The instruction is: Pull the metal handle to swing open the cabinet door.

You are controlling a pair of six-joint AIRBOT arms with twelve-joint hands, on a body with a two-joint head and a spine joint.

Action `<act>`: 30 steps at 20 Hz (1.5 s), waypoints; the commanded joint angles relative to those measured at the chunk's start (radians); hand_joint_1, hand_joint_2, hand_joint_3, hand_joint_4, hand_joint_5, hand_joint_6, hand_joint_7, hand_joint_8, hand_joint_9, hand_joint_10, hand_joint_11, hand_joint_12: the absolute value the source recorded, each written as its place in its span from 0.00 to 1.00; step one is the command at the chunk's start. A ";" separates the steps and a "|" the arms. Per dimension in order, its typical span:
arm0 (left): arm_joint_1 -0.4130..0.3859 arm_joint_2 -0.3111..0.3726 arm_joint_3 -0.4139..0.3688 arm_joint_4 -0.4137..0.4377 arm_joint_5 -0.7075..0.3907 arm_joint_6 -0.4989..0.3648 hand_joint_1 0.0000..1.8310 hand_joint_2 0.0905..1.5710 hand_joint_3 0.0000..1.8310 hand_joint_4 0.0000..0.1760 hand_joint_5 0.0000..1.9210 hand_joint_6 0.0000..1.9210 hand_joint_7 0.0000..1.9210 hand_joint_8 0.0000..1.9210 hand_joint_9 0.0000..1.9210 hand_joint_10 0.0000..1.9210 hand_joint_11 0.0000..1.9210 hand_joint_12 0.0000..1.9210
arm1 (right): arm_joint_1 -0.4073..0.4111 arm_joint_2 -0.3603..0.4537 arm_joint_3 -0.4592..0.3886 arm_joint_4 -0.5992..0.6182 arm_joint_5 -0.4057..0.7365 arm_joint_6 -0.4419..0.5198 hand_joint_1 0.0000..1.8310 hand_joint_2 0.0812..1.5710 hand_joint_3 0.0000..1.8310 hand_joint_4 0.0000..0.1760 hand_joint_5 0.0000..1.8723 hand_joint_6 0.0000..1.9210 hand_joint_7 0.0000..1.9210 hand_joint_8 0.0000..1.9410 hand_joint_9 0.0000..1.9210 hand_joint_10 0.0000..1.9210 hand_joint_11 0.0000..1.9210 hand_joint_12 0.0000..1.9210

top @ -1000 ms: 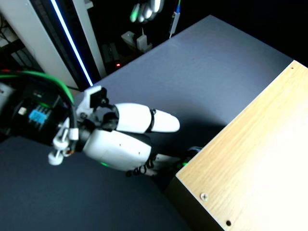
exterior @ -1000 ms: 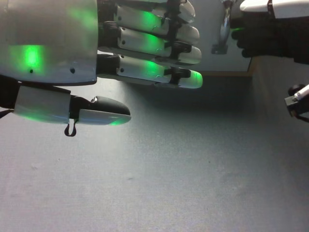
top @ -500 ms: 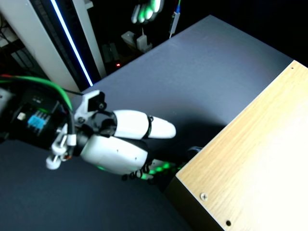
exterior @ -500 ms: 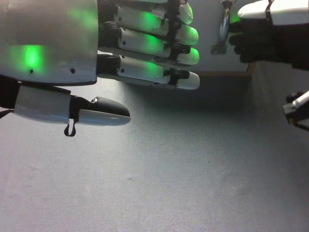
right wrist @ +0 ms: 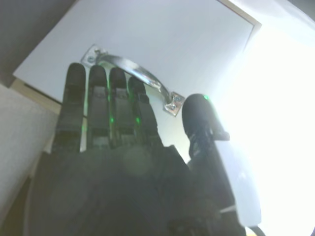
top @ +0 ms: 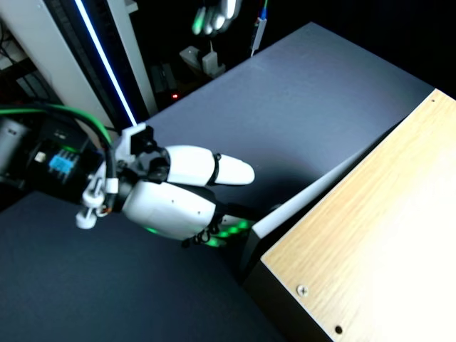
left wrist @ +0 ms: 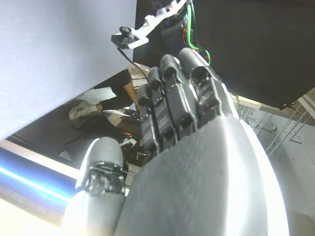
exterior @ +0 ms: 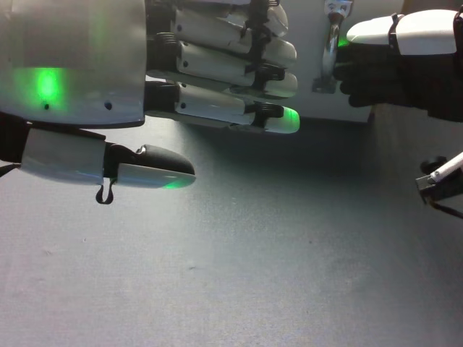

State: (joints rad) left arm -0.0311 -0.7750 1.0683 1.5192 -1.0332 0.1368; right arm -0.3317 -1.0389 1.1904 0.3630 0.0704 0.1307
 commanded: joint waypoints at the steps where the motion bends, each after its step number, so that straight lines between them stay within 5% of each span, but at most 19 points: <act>1: -0.006 0.008 -0.003 -0.093 -0.022 0.008 0.00 1.00 0.01 0.00 0.21 0.00 0.22 0.00 0.20 0.00 0.00 0.44 | 0.006 0.002 -0.012 0.005 0.116 -0.003 0.00 1.00 0.03 0.00 0.14 0.00 0.15 0.00 0.13 0.00 0.00 0.36; 30: -0.006 0.008 -0.003 -0.093 -0.022 0.008 0.00 1.00 0.03 0.00 0.22 0.00 0.23 0.00 0.20 0.00 0.00 0.43 | -0.070 0.140 -0.164 -0.121 0.115 -0.073 0.00 1.00 0.03 0.00 0.15 0.00 0.15 0.00 0.14 0.00 0.00 0.38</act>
State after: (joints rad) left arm -0.0311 -0.7750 1.0687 1.5192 -1.0332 0.1368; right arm -0.4114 -0.9096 1.0260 0.2382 0.0841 0.0505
